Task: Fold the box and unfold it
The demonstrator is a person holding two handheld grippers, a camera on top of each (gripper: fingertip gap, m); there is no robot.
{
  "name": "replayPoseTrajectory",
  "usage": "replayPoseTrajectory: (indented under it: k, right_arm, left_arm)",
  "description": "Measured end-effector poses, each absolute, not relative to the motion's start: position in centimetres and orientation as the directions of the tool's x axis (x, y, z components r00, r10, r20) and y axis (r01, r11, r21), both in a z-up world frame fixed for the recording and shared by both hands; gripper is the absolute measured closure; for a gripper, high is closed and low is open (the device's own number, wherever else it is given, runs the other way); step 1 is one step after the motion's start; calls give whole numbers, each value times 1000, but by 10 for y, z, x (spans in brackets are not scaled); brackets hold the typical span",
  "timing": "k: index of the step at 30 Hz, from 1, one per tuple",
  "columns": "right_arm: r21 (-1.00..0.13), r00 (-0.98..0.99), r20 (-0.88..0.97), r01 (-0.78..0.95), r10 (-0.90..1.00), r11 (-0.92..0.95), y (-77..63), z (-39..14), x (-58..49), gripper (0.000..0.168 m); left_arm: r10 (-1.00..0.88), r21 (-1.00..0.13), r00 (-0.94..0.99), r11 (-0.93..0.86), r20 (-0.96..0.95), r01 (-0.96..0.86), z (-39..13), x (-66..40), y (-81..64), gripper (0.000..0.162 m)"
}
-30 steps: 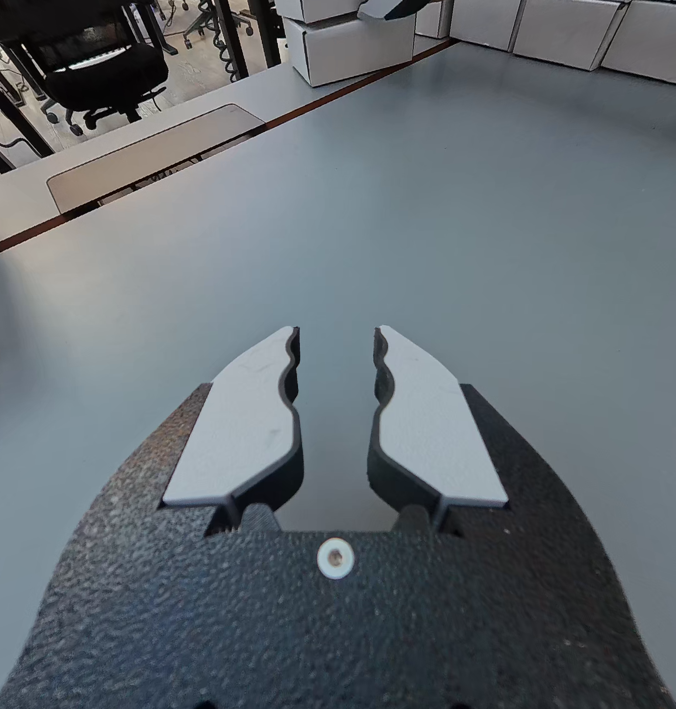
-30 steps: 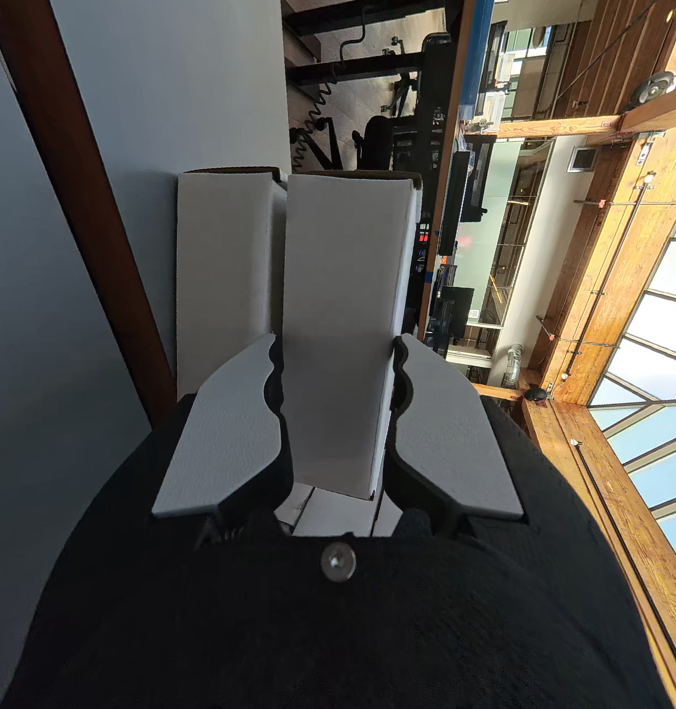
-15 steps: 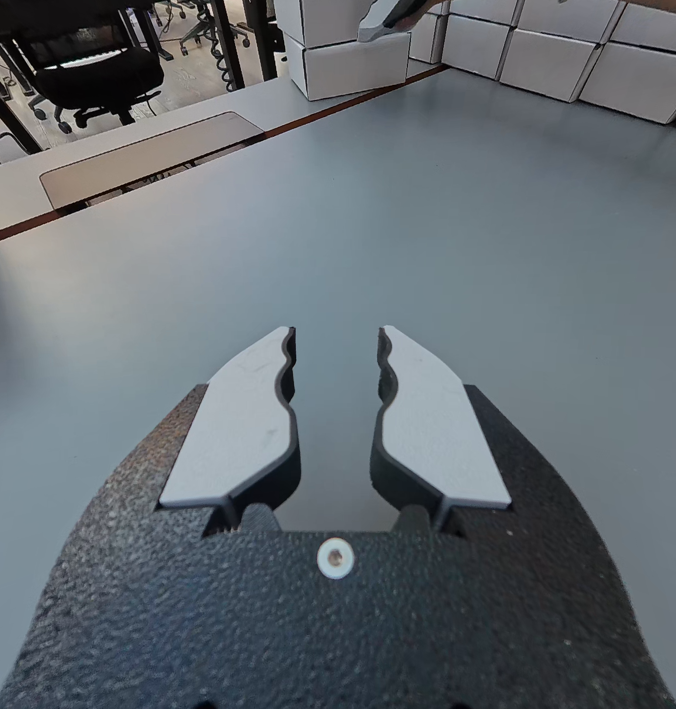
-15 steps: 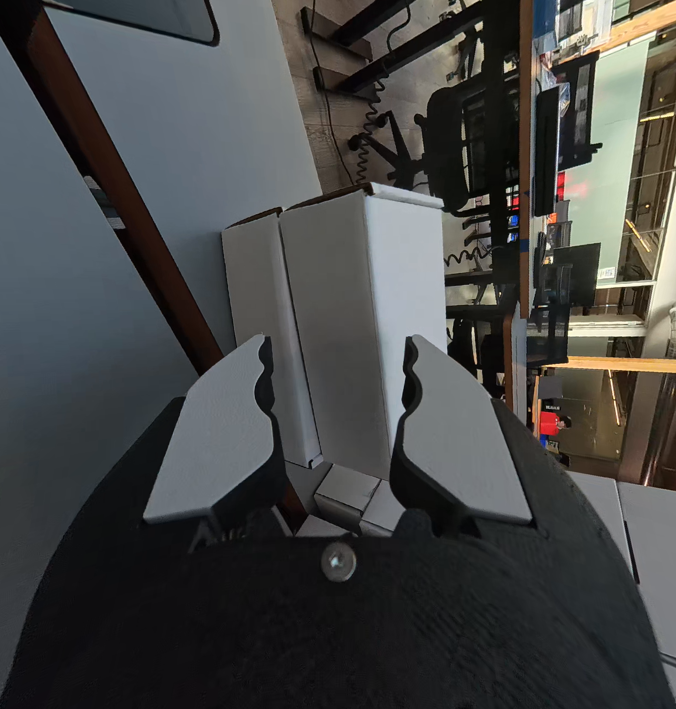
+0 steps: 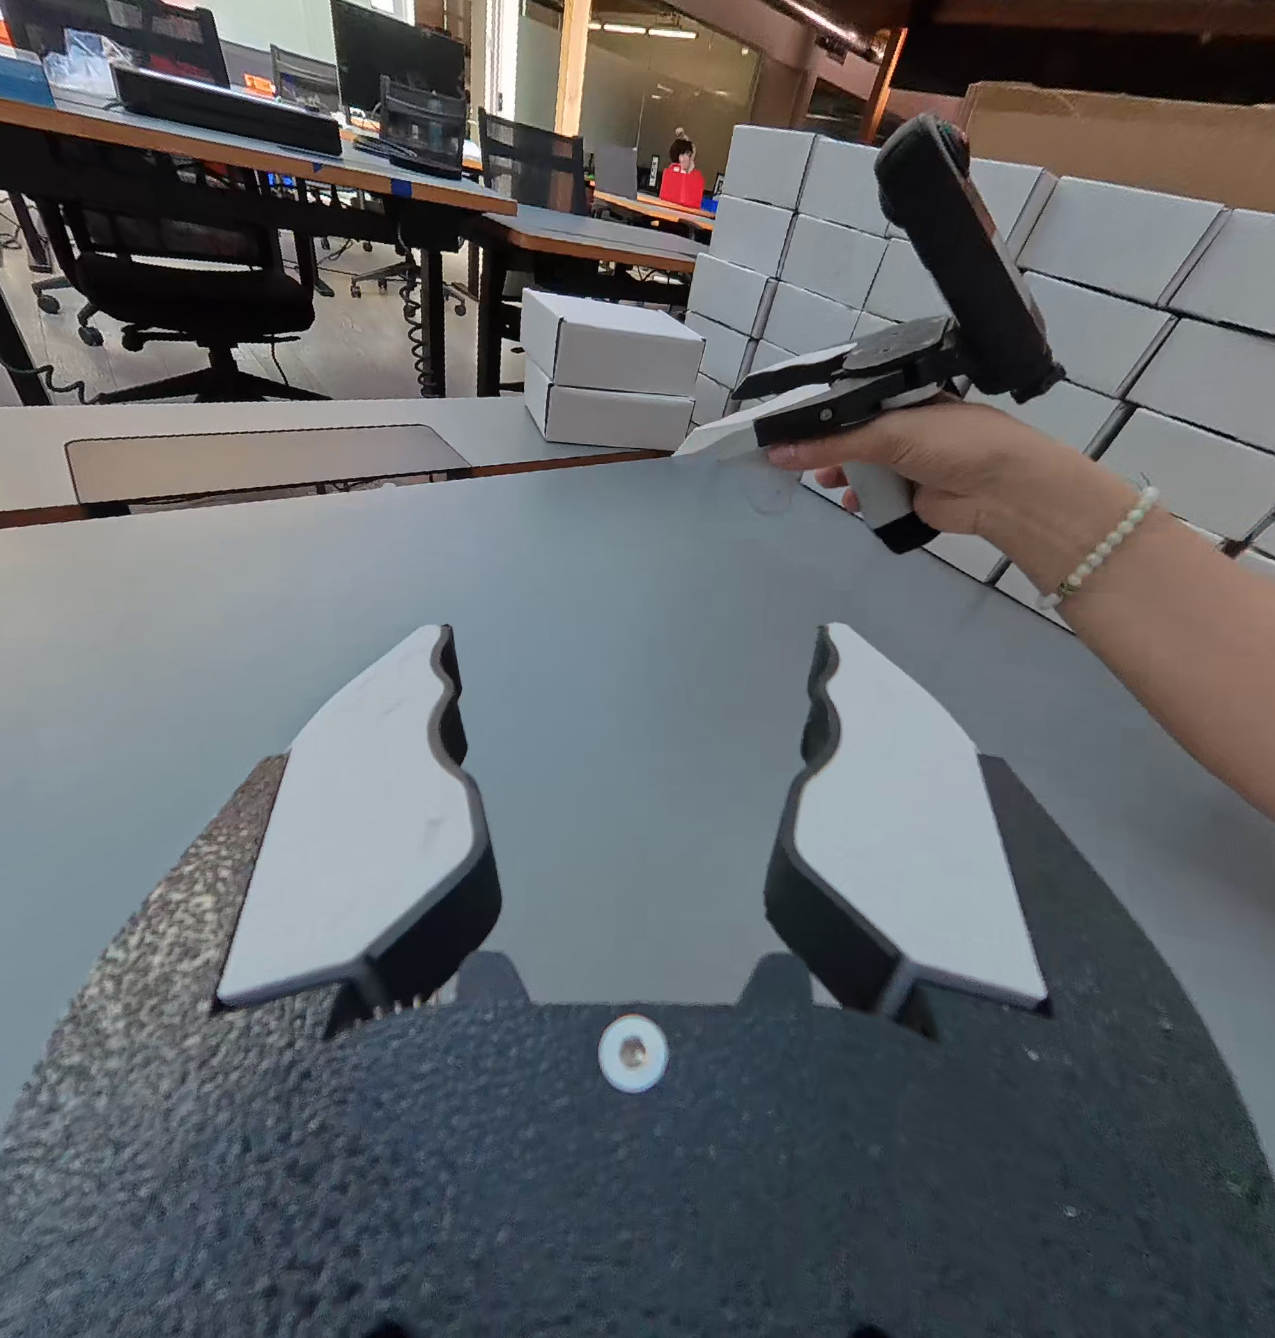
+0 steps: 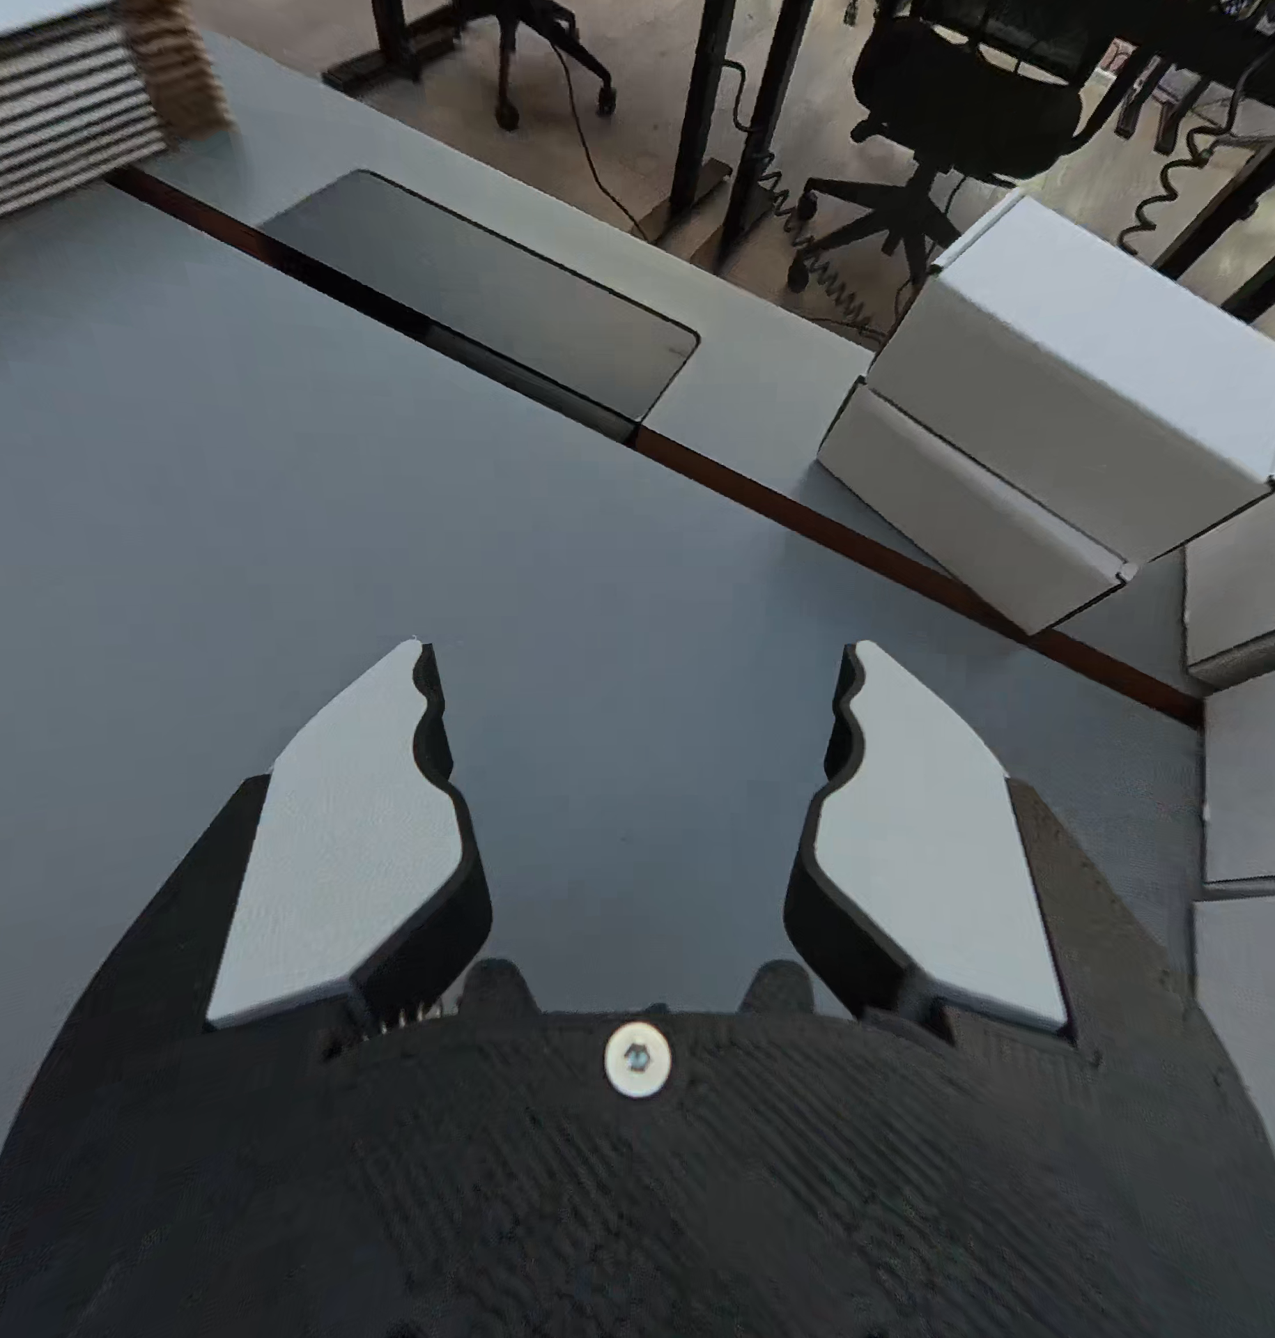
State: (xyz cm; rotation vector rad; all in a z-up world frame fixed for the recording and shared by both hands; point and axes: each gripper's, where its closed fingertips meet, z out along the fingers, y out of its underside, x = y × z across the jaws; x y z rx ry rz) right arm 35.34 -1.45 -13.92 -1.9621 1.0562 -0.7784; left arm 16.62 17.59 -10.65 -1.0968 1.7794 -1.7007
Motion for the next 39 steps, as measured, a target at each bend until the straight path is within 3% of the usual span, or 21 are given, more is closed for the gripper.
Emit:
replayPoseTrajectory:
  k: [2,5,12,20,24,33,39]
  right_arm:
    - [-884,488,42,-389,-872,-260,7,-137,326,64]
    - [-899,479,31,-370,-877,-234,20,-138,294,59]
    - [-926,306,-73,-375,-949,-49,-7,-134,259,58]
    - [-913,168,253,-285,-953,-293,-57,-98,227,63]
    - [-907,153,281,-279,-947,-314,-59,-97,212,67]
    - [-888,315,202,-340,-928,-309,-29,-142,182,72]
    - [-902,387,191,-295,-902,-317,-45,-133,168,73]
  left_arm:
    - [-784,-970,-590,-58,190,-235,-103,163,169,64]
    - [-802,-978,-577,-39,154,-205,-95,163,159,54]
    - [-724,-986,-671,-92,162,-138,-61,143,109,51]
    - [-497,-982,-847,-121,189,-147,-38,84,28,52]
    - [-431,-981,-882,-106,190,-160,-43,62,12,52]
    - [-639,-997,-766,-13,63,-72,-59,71,51,46]
    - [-804,-994,-589,107,-77,-17,-74,101,117,45]
